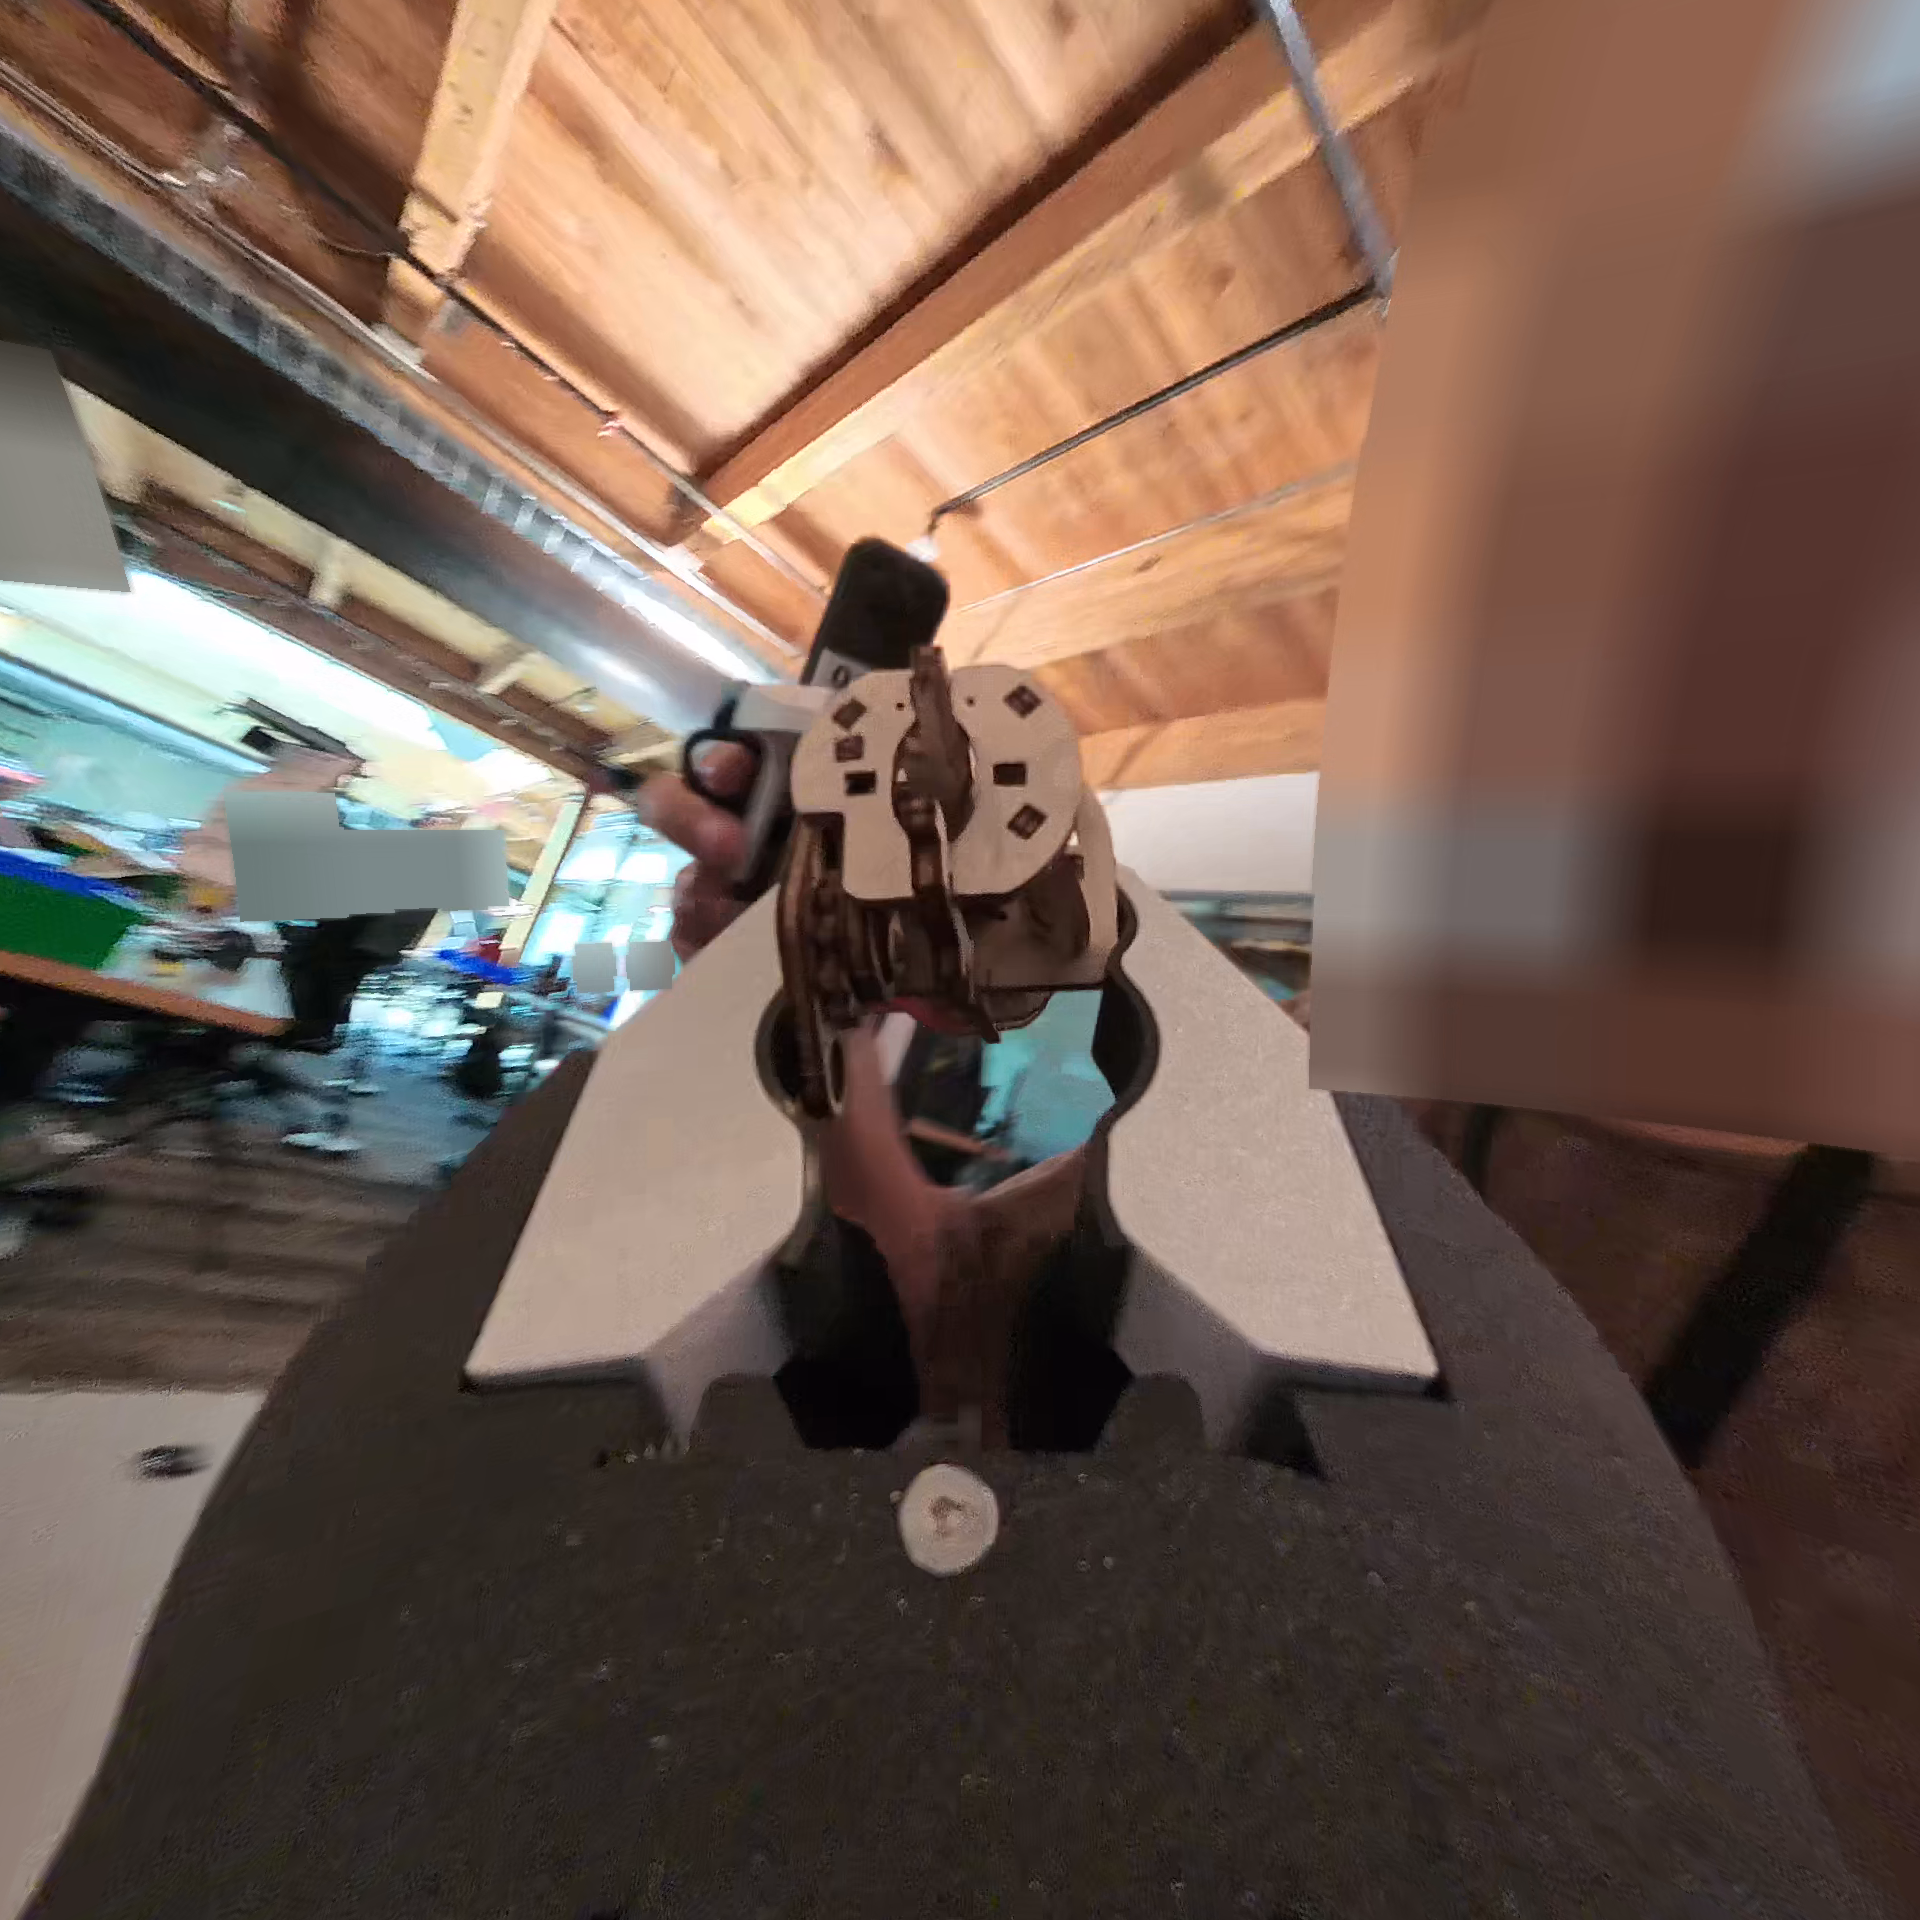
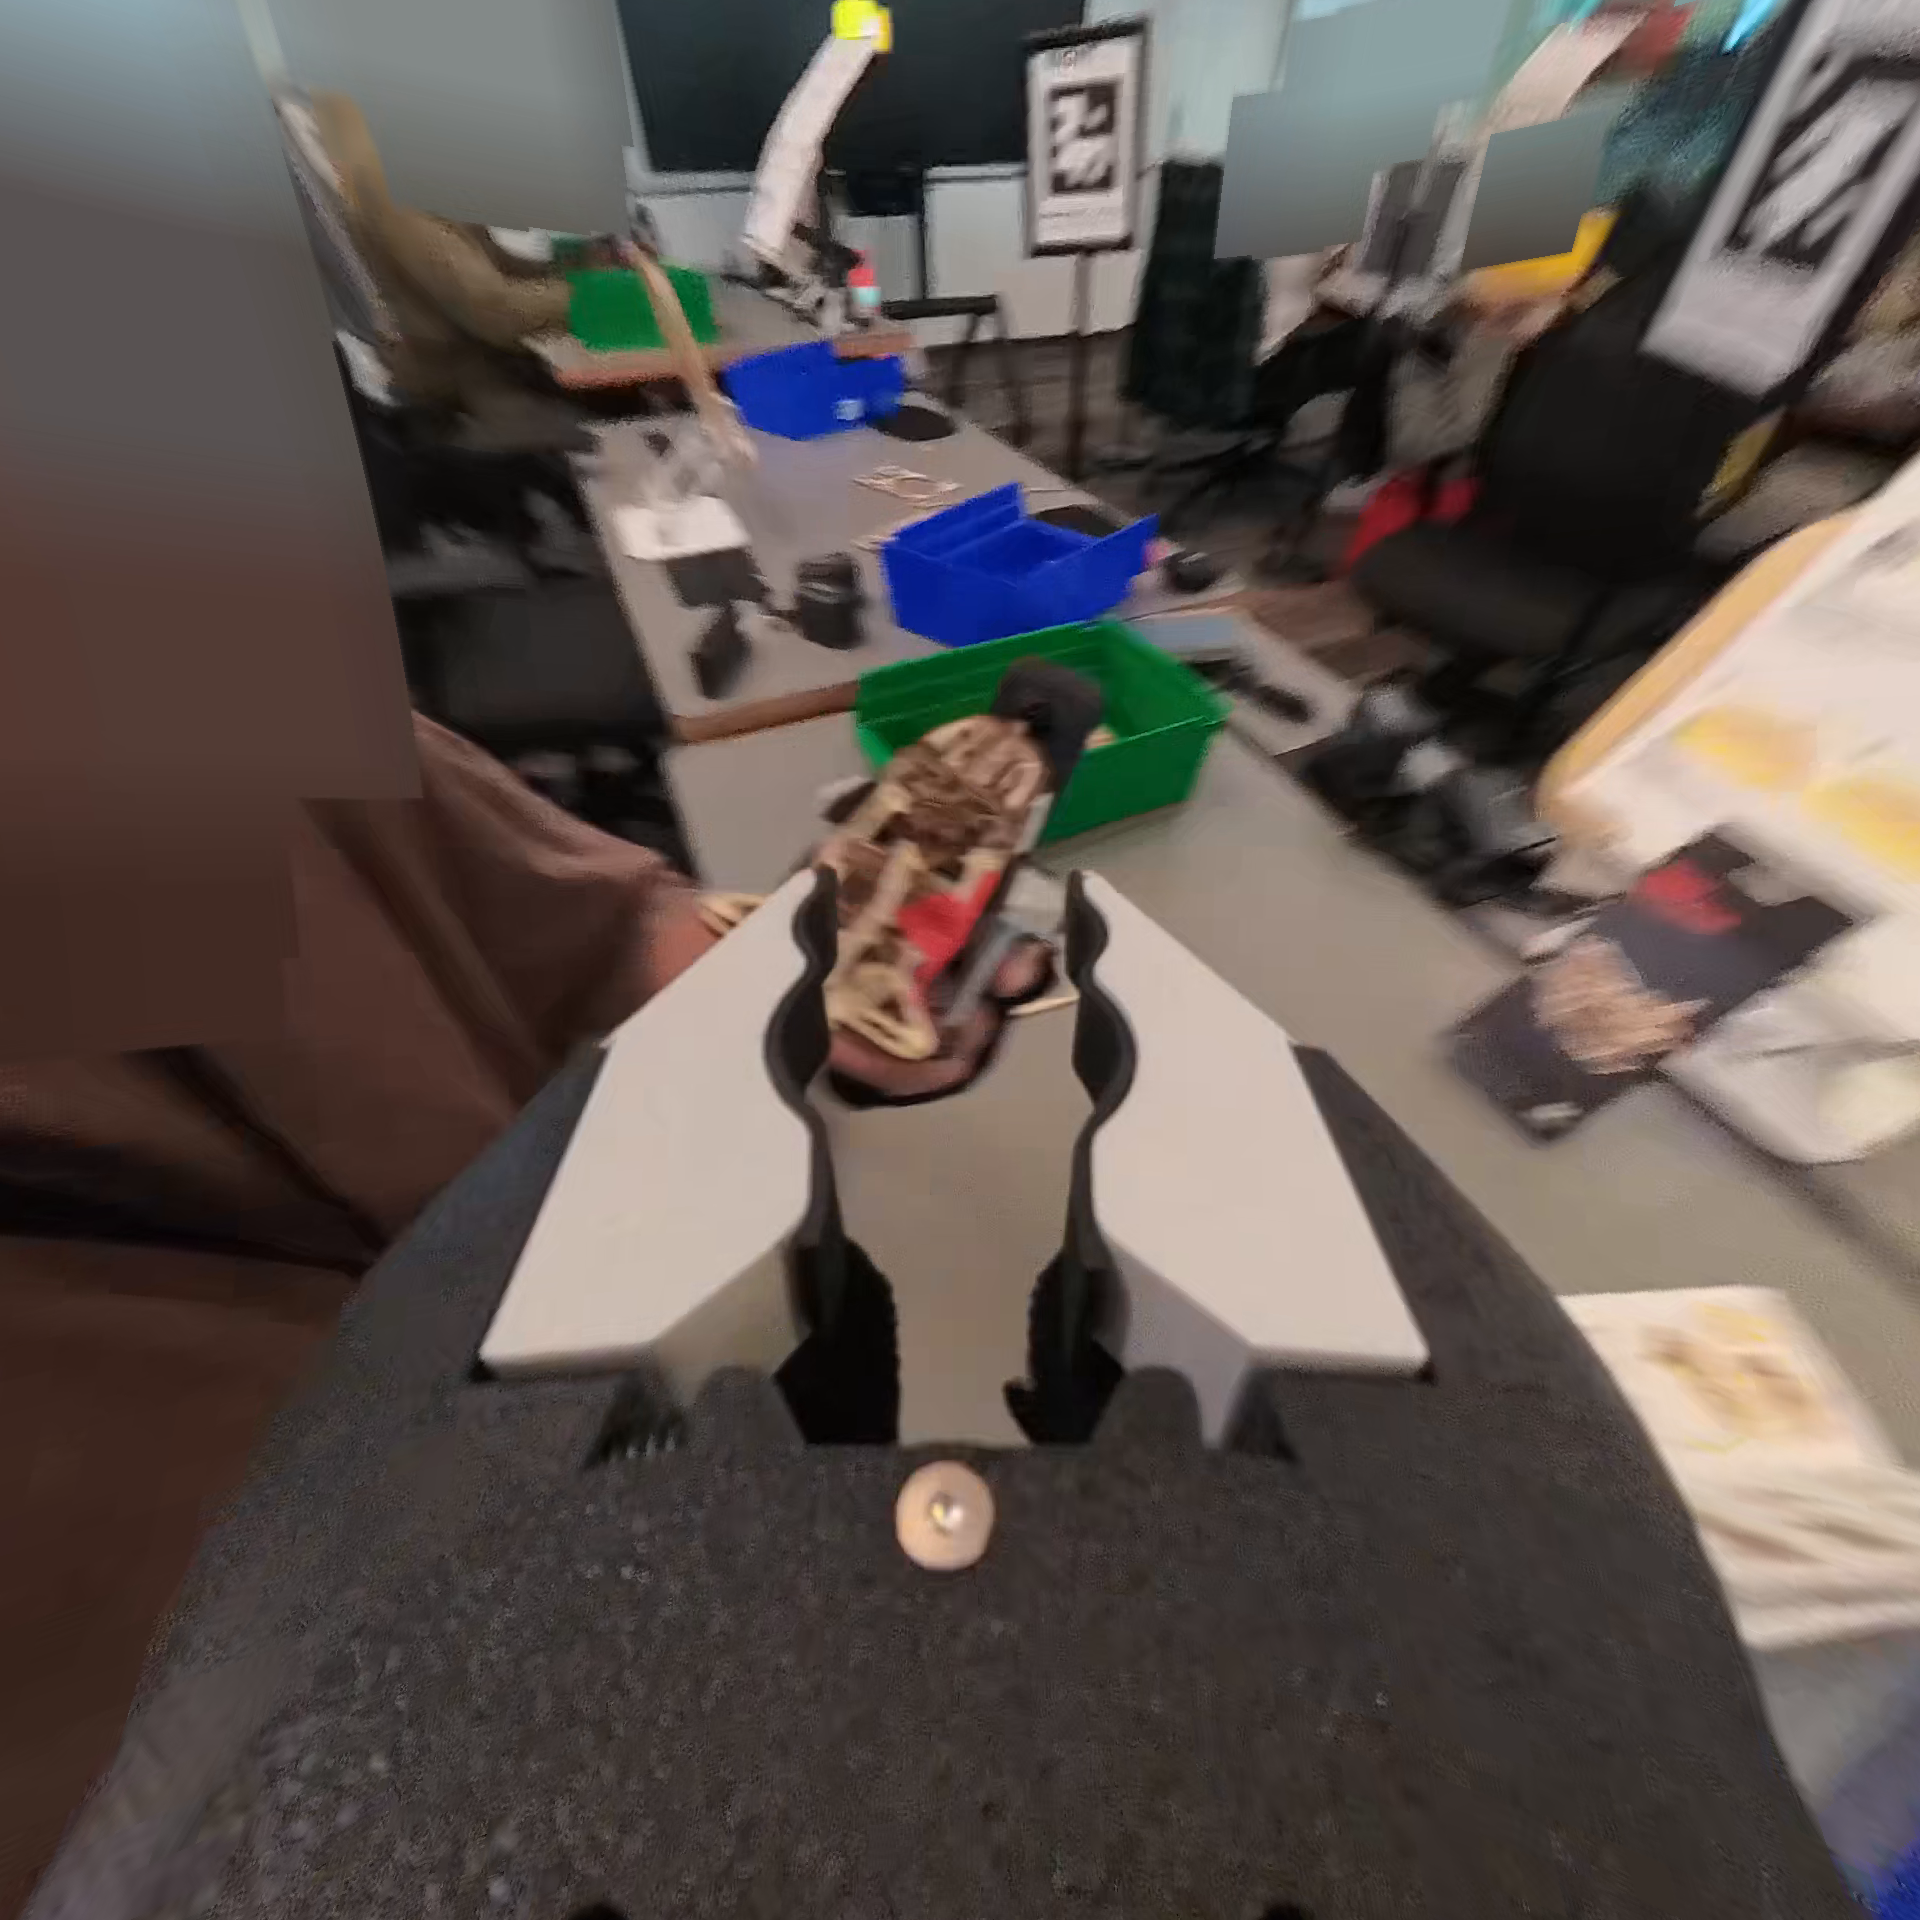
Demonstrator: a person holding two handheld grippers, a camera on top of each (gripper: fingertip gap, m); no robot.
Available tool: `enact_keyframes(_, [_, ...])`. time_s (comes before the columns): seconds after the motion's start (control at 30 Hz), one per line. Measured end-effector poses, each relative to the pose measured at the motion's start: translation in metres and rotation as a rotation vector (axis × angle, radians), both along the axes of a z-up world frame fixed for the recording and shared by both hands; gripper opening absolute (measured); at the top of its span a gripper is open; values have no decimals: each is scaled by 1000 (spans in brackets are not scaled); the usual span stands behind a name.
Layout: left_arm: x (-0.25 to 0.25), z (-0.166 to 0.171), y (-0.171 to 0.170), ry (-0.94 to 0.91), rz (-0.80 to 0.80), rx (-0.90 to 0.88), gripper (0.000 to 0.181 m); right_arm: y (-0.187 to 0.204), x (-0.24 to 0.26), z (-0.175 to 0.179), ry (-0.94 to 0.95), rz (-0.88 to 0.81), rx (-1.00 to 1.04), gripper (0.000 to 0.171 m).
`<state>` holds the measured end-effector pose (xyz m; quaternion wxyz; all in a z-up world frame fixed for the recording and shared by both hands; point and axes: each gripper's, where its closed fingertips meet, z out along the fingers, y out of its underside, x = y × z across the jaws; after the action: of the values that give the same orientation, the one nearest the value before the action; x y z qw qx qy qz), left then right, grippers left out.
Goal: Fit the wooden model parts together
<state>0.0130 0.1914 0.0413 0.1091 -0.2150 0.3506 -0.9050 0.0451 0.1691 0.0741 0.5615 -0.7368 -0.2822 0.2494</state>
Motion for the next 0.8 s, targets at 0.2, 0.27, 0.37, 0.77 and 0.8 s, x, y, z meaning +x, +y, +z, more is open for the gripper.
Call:
enact_keyframes(0.2, [3,-3,10,1,248,165,48,12,-21,-5,-9,35,-154,26])
enact_keyframes(0.27, [2,-3,8,-7,307,213,49,20,-23,-17,-104,12,-167,27])
enact_keyframes(0.37, [1,-1,7,-24,359,251,49,26,-26,-30,-233,-6,-170,24])
enact_keyframes(0.77, [-1,0,6,-50,407,282,49,29,-28,-34,-362,-9,-154,0])
enact_keyframes(0.8, [-1,0,6,-53,417,288,49,28,-29,-34,-331,13,-184,0])
